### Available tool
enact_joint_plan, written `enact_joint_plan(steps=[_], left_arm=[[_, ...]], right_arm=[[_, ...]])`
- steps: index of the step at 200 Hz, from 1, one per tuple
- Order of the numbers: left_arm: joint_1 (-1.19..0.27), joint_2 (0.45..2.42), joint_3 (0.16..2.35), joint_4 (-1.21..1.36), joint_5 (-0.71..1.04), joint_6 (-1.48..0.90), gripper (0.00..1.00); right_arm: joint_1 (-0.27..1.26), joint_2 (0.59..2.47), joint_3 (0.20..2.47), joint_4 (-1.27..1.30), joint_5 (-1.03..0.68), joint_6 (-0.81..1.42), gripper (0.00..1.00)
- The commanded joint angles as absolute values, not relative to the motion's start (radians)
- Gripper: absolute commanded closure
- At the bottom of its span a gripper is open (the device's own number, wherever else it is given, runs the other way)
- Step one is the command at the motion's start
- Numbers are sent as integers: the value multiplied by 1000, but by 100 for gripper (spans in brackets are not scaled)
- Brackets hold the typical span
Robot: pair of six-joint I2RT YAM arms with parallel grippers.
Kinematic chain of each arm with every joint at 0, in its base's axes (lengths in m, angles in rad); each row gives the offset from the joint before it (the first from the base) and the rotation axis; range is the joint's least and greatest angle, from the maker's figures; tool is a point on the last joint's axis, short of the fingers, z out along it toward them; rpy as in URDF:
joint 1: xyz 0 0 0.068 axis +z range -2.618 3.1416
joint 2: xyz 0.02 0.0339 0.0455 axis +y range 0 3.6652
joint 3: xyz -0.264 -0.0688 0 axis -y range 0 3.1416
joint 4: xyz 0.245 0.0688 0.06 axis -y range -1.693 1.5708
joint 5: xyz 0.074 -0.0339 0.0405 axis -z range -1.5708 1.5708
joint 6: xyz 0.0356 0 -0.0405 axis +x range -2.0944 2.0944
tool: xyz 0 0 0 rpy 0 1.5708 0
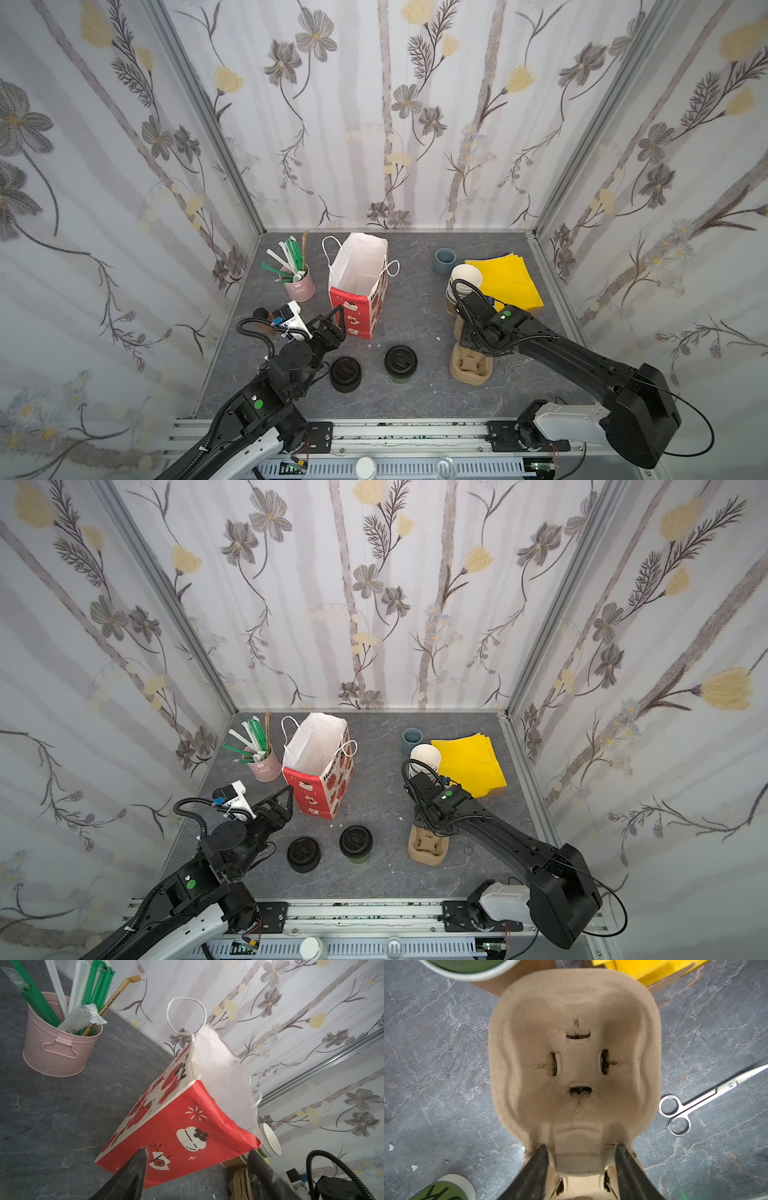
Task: Pack the takeout coffee
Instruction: 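Grasp the top pulp cup carrier's edge with the right gripper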
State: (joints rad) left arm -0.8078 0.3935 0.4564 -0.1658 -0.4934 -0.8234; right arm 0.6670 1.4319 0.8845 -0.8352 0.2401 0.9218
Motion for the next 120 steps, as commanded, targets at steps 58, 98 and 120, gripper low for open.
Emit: enact_joint_plan(steps=[58,98,120], left_arm=[[-807,418,469,-163,-503,-844,24],[-806,419,470,-162,-505,-844,24],[-807,420,471,-162,-505,-844,23]], right_arm=[[659,1456,903,-796,246,892,51],[658,1463,905,-793,248,881,52],[660,1468,902,-792,248,881,53]])
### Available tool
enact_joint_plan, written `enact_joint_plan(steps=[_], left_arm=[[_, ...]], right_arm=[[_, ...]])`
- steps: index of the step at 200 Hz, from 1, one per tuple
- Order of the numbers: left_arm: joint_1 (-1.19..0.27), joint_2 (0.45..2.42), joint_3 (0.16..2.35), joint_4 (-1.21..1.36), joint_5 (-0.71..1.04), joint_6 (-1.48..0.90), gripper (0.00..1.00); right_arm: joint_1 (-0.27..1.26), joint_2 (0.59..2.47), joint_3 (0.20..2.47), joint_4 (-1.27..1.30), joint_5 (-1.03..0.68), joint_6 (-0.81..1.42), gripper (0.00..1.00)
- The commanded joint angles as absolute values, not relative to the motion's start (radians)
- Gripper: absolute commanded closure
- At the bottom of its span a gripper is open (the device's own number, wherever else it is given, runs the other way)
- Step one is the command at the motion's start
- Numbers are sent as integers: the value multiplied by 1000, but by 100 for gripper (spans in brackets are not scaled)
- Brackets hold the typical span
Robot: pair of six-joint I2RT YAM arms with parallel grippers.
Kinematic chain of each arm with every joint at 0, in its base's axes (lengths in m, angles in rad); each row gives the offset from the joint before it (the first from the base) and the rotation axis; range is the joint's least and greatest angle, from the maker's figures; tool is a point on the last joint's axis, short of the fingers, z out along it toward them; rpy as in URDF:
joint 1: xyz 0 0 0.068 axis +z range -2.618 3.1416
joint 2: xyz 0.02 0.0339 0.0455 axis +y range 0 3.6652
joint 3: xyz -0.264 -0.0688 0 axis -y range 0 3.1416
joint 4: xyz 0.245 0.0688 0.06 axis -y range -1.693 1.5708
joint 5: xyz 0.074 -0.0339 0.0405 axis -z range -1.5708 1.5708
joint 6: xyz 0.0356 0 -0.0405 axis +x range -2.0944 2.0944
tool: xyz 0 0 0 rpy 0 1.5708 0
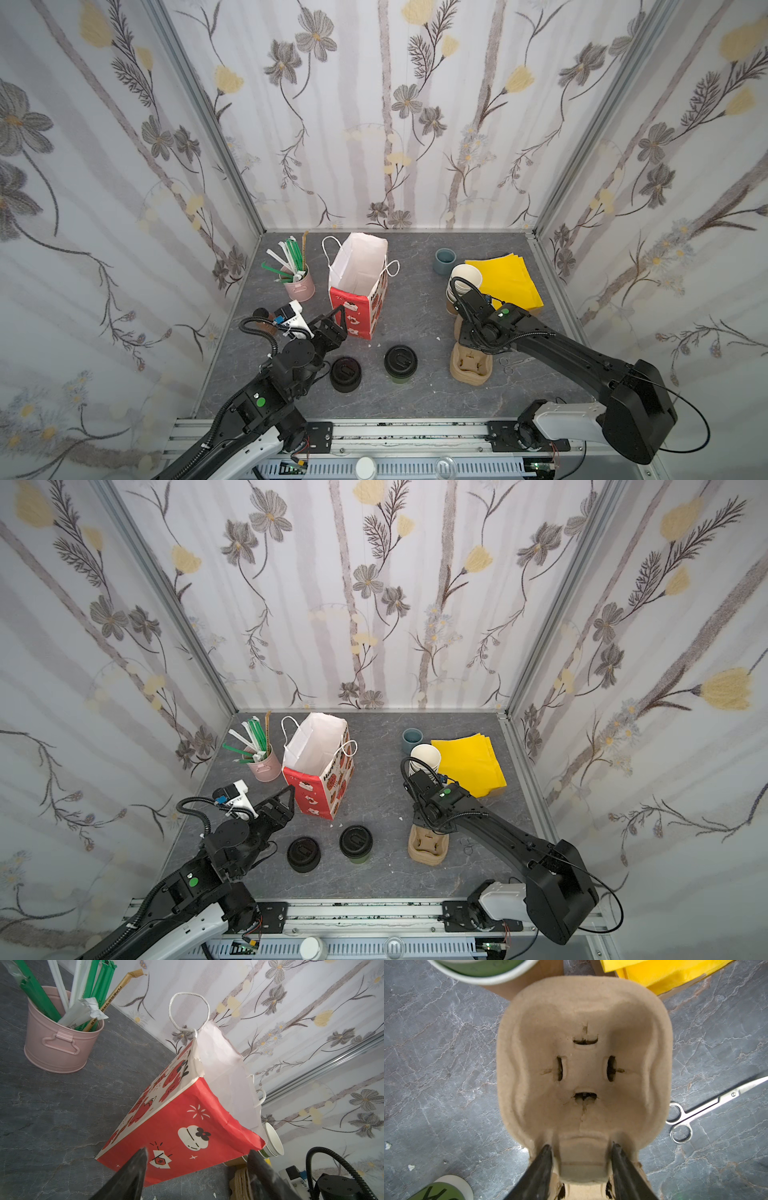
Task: Pack the takeout coffee
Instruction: 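Grasp the top pulp cup carrier's edge with the right gripper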
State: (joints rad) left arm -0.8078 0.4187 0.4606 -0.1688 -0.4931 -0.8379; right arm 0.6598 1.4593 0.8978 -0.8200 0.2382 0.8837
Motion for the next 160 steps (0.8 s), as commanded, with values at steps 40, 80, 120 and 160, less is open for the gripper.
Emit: enact_joint_plan(steps=[40,80,120,160], left_arm=[[-807,420,475,-163,-505,-841,23],[-807,420,479,-163,-506,-834,23],[-807,426,481,-163,-504,-838,23],[-807,431,485,-163,-503,-837,23]], right_arm=[[658,1479,894,-793,256,884,55],[659,1467,899,-796,252,885,60],[658,1439,906,-813,252,884,67],[659,1409,908,-831,252,887,67]])
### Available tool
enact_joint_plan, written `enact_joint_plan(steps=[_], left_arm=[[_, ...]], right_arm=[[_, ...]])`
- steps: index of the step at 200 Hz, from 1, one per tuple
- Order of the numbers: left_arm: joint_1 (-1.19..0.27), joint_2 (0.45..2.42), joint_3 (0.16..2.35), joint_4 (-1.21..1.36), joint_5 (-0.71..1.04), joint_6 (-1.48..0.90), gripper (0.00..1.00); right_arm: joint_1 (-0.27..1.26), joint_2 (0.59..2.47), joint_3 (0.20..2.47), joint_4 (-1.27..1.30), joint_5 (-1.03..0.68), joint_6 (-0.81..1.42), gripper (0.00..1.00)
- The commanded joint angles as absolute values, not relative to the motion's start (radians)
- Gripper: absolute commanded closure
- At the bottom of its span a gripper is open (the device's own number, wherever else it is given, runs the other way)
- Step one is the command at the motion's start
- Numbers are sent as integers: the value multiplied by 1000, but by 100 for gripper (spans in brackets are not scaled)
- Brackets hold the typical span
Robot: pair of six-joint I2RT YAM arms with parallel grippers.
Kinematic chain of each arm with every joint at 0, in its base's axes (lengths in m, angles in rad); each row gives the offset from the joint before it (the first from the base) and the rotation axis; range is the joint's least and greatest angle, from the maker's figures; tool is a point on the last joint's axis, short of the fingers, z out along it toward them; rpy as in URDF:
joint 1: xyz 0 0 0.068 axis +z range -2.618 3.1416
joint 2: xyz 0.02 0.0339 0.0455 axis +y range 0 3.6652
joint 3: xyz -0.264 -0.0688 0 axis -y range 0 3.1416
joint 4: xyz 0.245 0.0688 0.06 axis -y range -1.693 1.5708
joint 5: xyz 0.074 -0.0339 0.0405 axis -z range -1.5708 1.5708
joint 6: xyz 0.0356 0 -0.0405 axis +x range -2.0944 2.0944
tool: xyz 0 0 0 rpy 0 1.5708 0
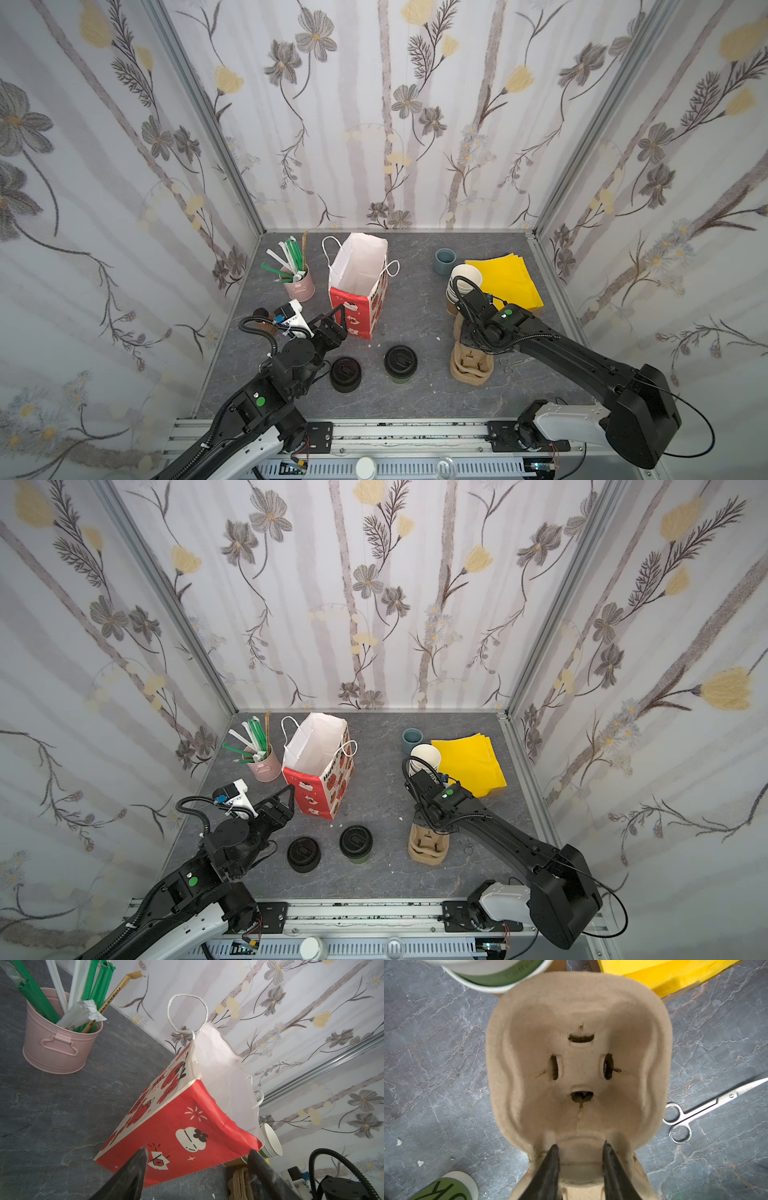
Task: Pack the takeout coffee
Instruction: 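Grasp the top pulp cup carrier's edge with the right gripper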
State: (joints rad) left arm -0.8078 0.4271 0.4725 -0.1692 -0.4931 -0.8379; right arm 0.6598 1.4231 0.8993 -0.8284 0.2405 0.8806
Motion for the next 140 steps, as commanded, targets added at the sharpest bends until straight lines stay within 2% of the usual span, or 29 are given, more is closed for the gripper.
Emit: enact_joint_plan(steps=[1,94,140], left_arm=[[-807,431,486,-163,-503,-837,23],[-807,439,529,-175,-505,-765,23],[-783,585,772,-411,-499,-569,17]], right_arm=[[658,1409,908,-831,252,888,67],[664,1330,939,-923,274,898,67],[693,1219,1023,-1086,332,931,66]])
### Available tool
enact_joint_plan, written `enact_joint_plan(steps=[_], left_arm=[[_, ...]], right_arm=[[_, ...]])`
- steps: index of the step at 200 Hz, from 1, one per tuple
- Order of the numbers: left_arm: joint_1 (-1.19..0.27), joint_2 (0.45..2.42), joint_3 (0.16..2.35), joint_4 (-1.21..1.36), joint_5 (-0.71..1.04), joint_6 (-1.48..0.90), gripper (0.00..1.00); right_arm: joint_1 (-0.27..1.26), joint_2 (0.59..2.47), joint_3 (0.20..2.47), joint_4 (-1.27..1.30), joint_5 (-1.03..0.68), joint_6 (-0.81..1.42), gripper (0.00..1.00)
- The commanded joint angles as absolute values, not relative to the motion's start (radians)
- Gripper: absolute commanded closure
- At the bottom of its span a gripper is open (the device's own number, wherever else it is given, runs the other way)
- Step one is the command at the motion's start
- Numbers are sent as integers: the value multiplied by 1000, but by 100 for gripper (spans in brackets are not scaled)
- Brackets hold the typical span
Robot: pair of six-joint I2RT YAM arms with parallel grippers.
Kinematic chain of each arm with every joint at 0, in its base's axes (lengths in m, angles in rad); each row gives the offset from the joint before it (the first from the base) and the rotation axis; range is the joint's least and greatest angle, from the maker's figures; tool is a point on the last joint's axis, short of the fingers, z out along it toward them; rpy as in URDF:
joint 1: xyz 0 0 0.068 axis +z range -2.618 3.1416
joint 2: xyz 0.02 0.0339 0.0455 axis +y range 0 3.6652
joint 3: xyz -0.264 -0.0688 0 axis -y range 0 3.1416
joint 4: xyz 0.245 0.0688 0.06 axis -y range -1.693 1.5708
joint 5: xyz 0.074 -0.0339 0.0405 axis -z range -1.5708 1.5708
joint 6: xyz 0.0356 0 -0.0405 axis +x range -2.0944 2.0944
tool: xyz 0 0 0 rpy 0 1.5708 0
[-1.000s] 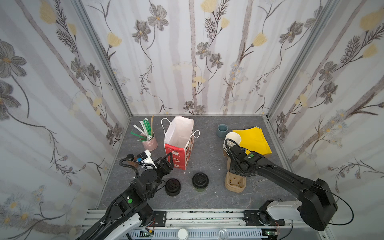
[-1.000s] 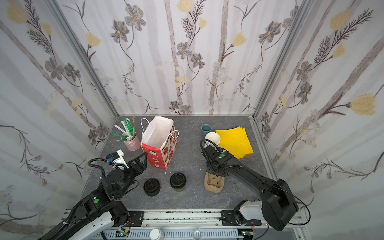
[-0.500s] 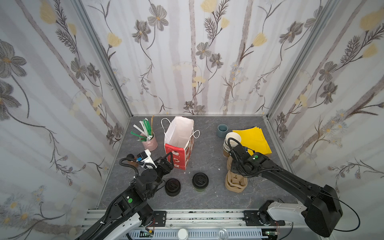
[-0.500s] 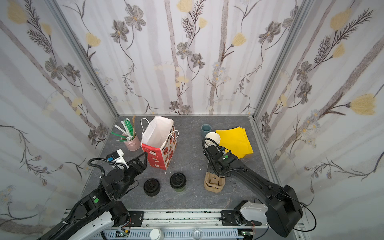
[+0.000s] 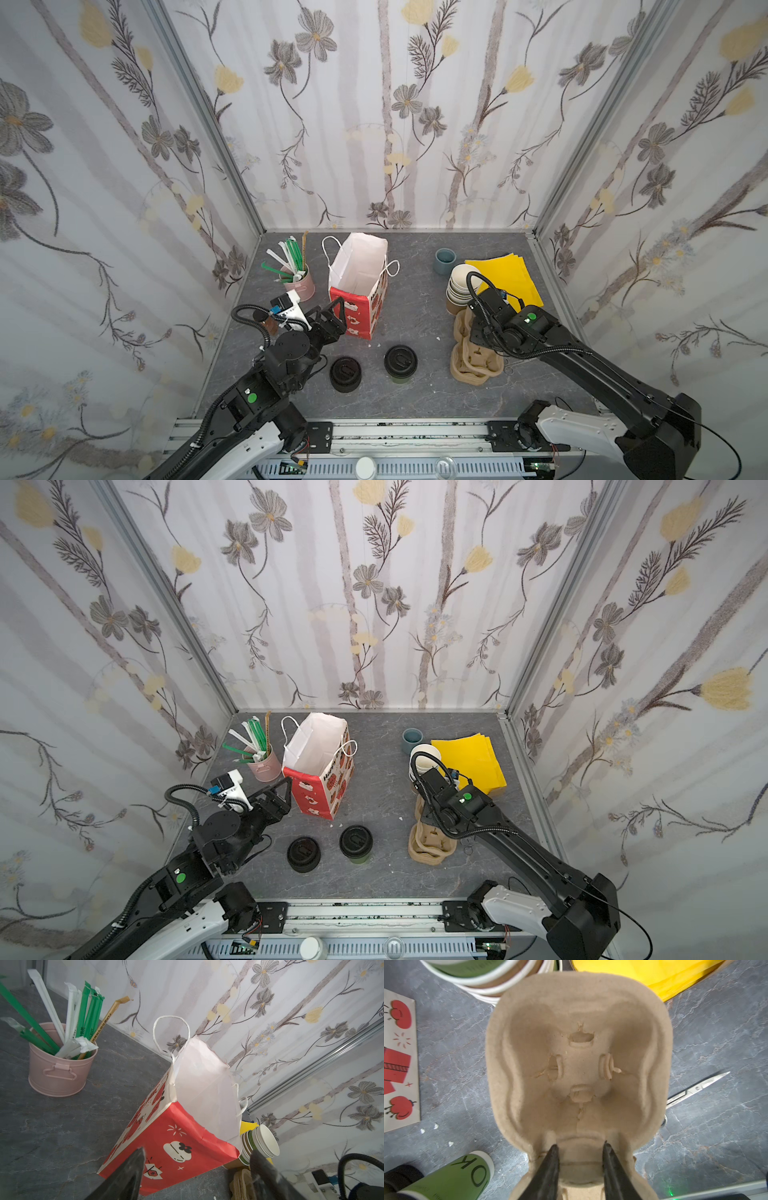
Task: Pack the takeout coffee
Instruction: 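Grasp the top pulp cup carrier's edge with the right gripper, then grasp the paper bag's rim with the left gripper while the right holds the carrier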
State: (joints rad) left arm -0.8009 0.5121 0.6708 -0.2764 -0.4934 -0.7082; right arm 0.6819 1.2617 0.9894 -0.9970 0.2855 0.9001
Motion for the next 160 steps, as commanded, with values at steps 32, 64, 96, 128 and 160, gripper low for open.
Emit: enact_joint_plan(steps=[32,64,96,128,160], left_arm=[[-699,743,949,-457,-365,-389,14],[-506,919,1150,-513,-114,-279,13],[-365,1095,1361,-629,37,-235,13],[-273,1186,1455,-668,131,-239,17],[-157,1255,1462,-717,269,-251,23]], right_arm=[[702,1184,1078,-1116,329,933,66],[721,1191,1118,-1122,329,928,66],[751,1197,1143,-1118,336,936,66],[768,1198,1141,-1112,342,943,65],[773,1197,1134,-1117,367,942,65]])
